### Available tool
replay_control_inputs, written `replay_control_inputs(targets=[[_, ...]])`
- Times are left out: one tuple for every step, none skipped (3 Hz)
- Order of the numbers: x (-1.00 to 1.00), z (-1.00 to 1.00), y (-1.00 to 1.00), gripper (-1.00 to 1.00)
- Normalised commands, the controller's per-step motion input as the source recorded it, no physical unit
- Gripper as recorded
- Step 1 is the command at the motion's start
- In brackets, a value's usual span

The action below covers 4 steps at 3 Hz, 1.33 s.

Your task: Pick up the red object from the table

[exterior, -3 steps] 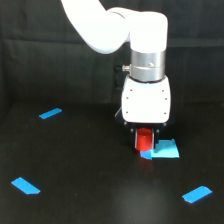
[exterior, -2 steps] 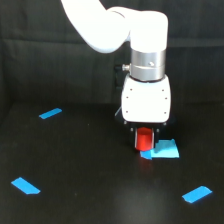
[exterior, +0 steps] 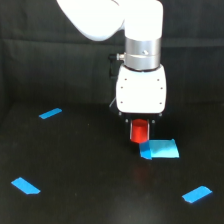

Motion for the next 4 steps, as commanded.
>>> replay_control_inputs(targets=[[-0.28,0.96,-0.07,-1.00],[-0.26,0.98,-0.05,-1.00],[-0.16,0.94,-0.04,-0.99],[-0.11,1.00,-0.13,-0.96]])
